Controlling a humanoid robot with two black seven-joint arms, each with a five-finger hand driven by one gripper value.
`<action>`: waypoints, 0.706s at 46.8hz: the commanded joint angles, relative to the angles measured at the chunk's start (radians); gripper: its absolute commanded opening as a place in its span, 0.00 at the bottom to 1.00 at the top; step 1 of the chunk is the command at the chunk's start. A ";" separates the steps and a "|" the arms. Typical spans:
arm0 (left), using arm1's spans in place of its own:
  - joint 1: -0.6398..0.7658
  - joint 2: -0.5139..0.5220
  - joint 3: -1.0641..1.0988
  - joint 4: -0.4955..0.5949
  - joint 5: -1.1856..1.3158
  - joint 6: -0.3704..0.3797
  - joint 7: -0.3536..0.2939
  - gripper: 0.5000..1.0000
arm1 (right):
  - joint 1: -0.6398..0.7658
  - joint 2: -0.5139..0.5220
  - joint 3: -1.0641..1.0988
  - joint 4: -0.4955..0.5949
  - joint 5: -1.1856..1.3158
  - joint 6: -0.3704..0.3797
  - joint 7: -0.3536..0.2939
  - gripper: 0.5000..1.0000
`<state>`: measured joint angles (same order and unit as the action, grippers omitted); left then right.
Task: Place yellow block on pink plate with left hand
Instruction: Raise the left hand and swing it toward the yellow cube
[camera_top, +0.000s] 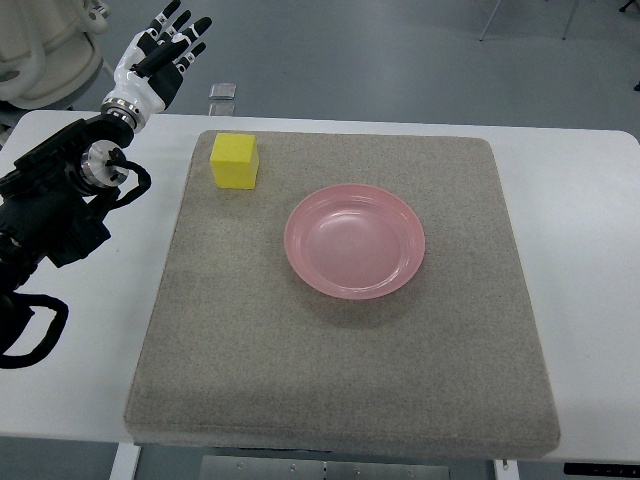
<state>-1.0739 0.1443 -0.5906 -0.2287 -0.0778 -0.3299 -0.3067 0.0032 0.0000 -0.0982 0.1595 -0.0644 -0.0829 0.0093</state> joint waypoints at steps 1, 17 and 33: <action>0.000 0.000 0.000 0.000 0.000 0.000 0.000 0.99 | 0.000 0.000 0.000 0.000 0.000 0.000 0.000 0.85; -0.005 0.012 0.000 0.000 -0.004 0.000 -0.041 0.99 | 0.000 0.000 0.000 0.000 0.000 0.000 0.000 0.85; -0.001 0.014 0.003 -0.001 -0.005 0.002 -0.041 0.99 | 0.000 0.000 0.000 0.000 0.000 0.002 0.000 0.85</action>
<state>-1.0756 0.1572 -0.5902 -0.2296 -0.0828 -0.3299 -0.3483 0.0030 0.0000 -0.0982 0.1595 -0.0644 -0.0825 0.0092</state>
